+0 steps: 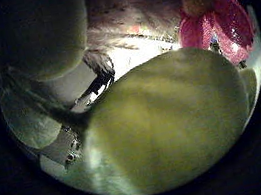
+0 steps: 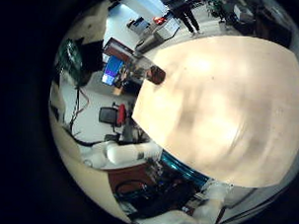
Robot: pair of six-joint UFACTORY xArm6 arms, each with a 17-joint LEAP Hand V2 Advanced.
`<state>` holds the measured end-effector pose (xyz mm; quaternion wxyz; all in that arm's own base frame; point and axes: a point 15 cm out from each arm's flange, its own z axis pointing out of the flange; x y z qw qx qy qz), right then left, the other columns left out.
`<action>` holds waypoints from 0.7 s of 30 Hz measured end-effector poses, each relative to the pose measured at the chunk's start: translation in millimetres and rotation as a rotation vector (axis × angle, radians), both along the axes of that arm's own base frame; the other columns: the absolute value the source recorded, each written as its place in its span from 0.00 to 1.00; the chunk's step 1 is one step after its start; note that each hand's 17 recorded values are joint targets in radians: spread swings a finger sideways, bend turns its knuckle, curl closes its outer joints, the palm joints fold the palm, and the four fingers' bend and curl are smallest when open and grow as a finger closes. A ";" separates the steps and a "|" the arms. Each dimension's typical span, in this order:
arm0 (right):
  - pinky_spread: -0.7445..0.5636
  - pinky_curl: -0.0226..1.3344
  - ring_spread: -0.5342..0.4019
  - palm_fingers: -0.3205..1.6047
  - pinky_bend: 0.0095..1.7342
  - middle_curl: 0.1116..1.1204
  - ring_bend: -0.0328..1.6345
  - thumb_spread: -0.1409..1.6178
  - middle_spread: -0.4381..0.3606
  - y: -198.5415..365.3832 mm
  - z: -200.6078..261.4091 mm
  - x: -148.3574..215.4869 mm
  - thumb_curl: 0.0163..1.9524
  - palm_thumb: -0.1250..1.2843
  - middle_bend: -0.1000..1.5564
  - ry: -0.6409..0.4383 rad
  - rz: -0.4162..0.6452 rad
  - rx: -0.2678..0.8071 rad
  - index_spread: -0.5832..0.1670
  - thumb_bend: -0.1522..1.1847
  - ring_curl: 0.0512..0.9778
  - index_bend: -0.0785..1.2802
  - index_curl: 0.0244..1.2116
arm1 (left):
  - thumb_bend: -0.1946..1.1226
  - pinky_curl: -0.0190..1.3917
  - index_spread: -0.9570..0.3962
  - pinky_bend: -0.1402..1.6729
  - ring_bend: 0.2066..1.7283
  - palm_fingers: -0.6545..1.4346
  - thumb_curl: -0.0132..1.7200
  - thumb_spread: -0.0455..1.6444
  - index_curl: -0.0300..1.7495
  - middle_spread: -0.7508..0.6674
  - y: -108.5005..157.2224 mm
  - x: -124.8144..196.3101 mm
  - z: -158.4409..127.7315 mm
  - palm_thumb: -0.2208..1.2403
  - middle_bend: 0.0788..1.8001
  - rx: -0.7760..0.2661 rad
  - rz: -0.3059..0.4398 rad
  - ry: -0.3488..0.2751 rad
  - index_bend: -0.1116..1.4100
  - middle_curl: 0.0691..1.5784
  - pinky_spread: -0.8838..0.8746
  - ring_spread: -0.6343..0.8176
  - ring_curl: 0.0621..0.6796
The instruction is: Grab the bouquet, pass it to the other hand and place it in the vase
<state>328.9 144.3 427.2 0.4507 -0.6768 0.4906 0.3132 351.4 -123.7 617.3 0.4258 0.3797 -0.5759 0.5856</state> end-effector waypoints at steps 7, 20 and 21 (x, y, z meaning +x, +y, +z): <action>0.49 0.51 0.41 0.20 0.54 0.32 0.65 0.61 0.43 -7.3 -1.4 3.0 0.35 0.68 0.51 0.004 -0.022 0.001 0.26 0.09 0.42 0.42 0.41 | 0.23 0.48 0.22 0.90 0.86 0.84 0.42 0.66 0.53 0.23 49.0 15.7 33.7 0.80 0.73 0.047 0.133 -0.099 0.62 0.45 0.26 0.17 0.84; 0.81 0.39 0.62 0.14 0.43 0.21 0.46 0.62 0.53 -5.6 1.8 4.7 0.30 0.64 0.31 0.002 -0.025 0.022 0.23 0.09 0.27 0.22 0.30 | 0.19 0.52 0.19 0.88 0.86 0.84 0.46 0.67 0.62 0.24 148.6 41.5 38.7 0.81 0.75 0.159 0.348 -0.168 0.56 0.43 0.25 0.17 0.84; 0.82 0.38 0.64 0.14 0.42 0.21 0.45 0.62 0.54 -5.6 1.8 4.7 0.30 0.64 0.30 0.002 -0.025 0.022 0.23 0.09 0.26 0.21 0.29 | 0.19 0.53 0.19 0.88 0.86 0.84 0.46 0.67 0.63 0.25 155.0 43.7 34.4 0.82 0.75 0.165 0.359 -0.163 0.56 0.42 0.25 0.17 0.84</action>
